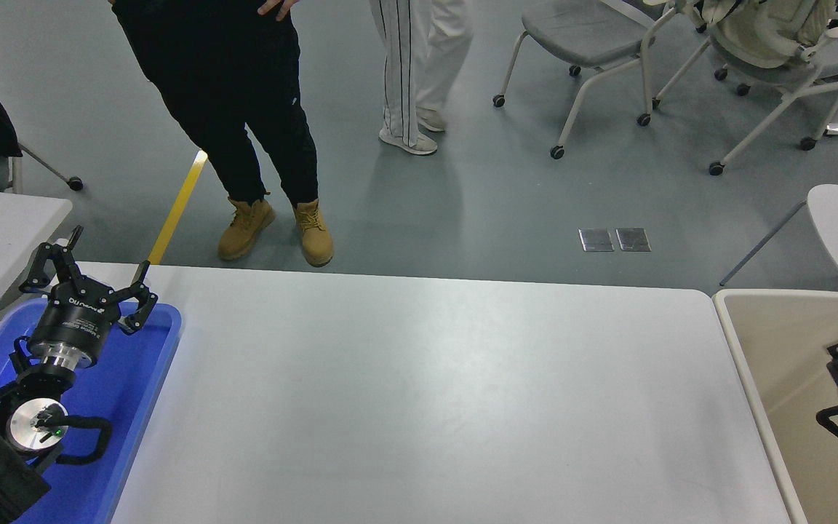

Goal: Clean the table surface

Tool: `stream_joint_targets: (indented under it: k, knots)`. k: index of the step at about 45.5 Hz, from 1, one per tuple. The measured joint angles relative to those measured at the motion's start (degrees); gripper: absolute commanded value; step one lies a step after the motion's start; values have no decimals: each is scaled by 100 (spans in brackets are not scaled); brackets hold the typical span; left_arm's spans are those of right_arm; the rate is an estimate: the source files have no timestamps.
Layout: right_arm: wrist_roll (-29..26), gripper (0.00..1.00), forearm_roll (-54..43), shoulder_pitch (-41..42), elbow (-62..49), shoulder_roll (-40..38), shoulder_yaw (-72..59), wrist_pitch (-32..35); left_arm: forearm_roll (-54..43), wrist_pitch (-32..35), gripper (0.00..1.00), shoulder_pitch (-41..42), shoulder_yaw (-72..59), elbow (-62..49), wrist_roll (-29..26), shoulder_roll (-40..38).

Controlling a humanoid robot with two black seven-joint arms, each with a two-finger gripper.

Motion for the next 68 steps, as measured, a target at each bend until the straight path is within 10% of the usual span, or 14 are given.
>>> stream_joint_targets:
  k: [25,68]
  knots:
    - [789,100,123,27,3346,-1780,2083,50,0,7,100,2,6,3,0,0]
    - [2312,100,1023,-1473,4490,673,5337,-8,0,7,100,2,9,5,0,1]
